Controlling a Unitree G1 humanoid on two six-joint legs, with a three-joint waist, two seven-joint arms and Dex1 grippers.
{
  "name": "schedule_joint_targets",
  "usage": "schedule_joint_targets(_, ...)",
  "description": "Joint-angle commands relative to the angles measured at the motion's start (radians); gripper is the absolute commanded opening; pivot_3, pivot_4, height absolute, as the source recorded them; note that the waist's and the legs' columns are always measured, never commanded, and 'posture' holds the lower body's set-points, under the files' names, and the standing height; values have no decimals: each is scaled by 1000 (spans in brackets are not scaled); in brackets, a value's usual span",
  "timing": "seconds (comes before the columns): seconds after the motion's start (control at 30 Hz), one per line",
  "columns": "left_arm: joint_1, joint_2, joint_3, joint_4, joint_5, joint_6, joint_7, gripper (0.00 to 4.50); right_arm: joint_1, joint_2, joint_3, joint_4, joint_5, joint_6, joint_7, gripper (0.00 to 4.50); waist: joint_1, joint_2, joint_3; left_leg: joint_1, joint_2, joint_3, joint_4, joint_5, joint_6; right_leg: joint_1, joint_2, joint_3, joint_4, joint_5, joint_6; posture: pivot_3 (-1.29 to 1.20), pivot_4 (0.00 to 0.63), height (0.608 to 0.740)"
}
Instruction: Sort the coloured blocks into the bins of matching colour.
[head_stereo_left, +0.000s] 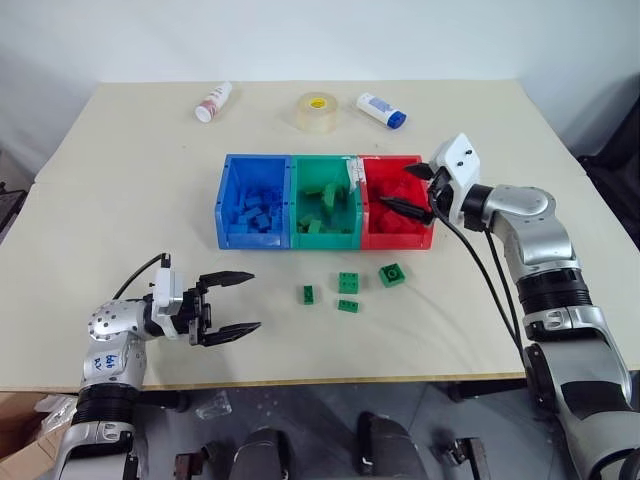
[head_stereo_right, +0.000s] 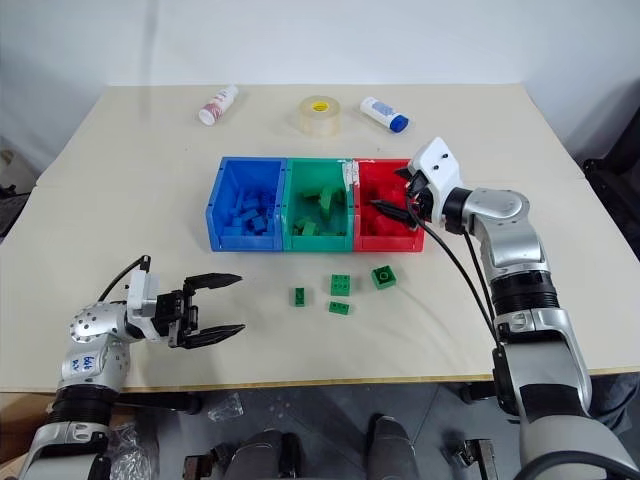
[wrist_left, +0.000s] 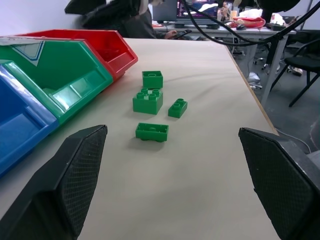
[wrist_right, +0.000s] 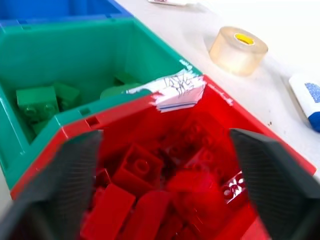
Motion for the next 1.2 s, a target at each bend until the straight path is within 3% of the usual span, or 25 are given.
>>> schedule_joint_targets(0.03, -11, 3, 2, 13, -6, -13, -14, 4500, 61, -50, -34, -120, 32, 17, 48, 4480, 3, 0, 0, 0, 0, 0, 0, 0, 0, 0, 0, 0, 0, 0, 0, 0, 150, 740)
schedule_joint_targets(0.13, -18, 2, 1, 27, -4, -17, -21, 4500, 153, -98, -50, -247, 75, 56, 116, 4480, 9, 0, 0, -1, 0, 0, 0, 0, 0, 0, 0, 0, -1, 0, 0, 0, 150, 740)
schedule_joint_targets(0.3, -37, 1, -5, 61, -2, -27, -39, 4500, 432, -256, -142, -537, 221, 152, 270, 4480, 11, 0, 0, -2, 0, -2, 0, 0, 0, 0, 0, -1, -2, 0, 1, 0, 150, 740)
schedule_joint_targets(0.43, -53, 3, -3, 92, -2, -37, -54, 4500, 712, -383, -309, -658, 283, 193, 326, 4480, 11, 0, 0, -2, 0, -2, 1, 0, 0, 1, 0, -2, -2, 0, 1, 0, 150, 740)
schedule_joint_targets(0.67, -70, 14, 2, 135, 0, -53, -68, 4500, 989, -433, -528, -748, 320, 236, 312, 4480, 8, 0, 0, 0, 0, -2, 1, -1, 0, 2, 0, -1, -2, 0, 0, 0, 150, 740)
schedule_joint_targets(0.8, -80, 17, 2, 155, 1, -61, -72, 4500, 1019, -432, -551, -792, 333, 267, 290, 4480, 8, 0, 0, 2, 1, -1, 1, -1, 0, 2, 0, 0, -2, 0, 0, 0, 150, 740)
schedule_joint_targets(0.9, -87, 17, 0, 161, 2, -65, -71, 4500, 972, -421, -495, -813, 333, 296, 254, 4480, 10, 0, 0, 2, 1, -1, 1, -1, 0, 2, 0, 0, -2, 0, 0, 0, 150, 740)
schedule_joint_targets(1.2, -58, 8, -2, 98, -7, -62, -47, 4500, 680, -233, -172, -670, 243, 272, 138, 4480, 7, -1, 0, 1, 1, -1, 1, -1, 0, 2, 0, 0, -1, 0, 0, 0, 150, 740)
